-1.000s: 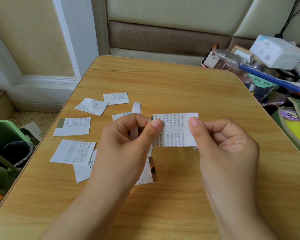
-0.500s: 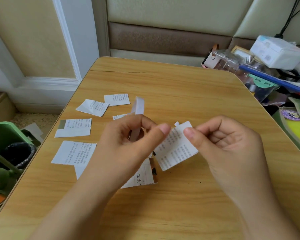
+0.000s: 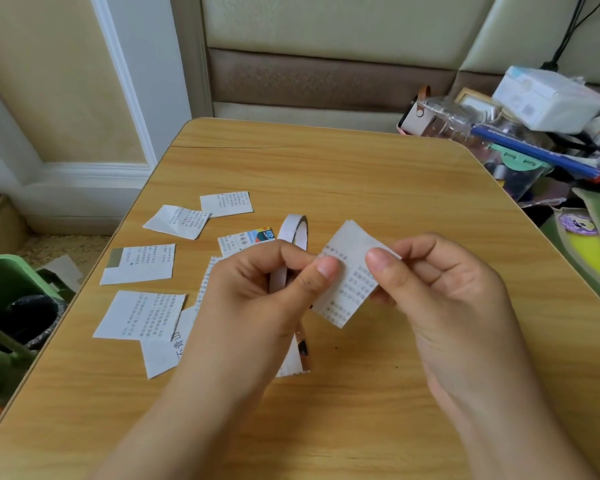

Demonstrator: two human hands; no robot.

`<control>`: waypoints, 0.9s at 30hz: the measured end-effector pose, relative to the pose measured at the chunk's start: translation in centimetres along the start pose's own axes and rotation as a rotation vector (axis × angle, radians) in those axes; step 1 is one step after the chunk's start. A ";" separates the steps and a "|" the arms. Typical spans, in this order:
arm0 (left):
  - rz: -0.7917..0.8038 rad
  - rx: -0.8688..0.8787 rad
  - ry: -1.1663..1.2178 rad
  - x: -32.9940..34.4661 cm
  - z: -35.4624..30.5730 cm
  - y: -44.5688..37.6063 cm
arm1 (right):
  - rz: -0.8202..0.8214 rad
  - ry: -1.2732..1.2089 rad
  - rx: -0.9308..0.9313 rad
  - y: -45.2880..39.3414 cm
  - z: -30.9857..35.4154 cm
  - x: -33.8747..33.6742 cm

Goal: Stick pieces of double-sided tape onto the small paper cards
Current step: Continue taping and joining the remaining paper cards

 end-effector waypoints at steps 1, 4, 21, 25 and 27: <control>-0.007 -0.008 0.023 0.0 0.0 0.0 | -0.002 0.011 -0.006 0.0 0.0 0.1; -0.003 -0.016 0.024 -0.1 0.3 0.0 | -0.041 0.065 -0.038 0.1 0.0 0.1; -0.011 -0.081 0.025 0.1 0.1 0.1 | -0.017 0.244 -0.123 0.2 0.5 -0.1; -0.023 -0.107 0.077 0.1 0.3 0.1 | -0.040 0.168 -0.097 0.0 0.2 -0.1; -0.027 -0.104 0.113 0.2 0.1 0.1 | -0.042 0.153 -0.092 0.0 0.1 -0.1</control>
Point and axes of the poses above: each hand's wrist, its own y-axis away from the middle knuckle, its own x-axis out of the palm, z = x × y, the point moved 4 cm from there along -y, towards the middle knuckle, and after that the axes turned 5 degrees about x, right-handed, at the moved point
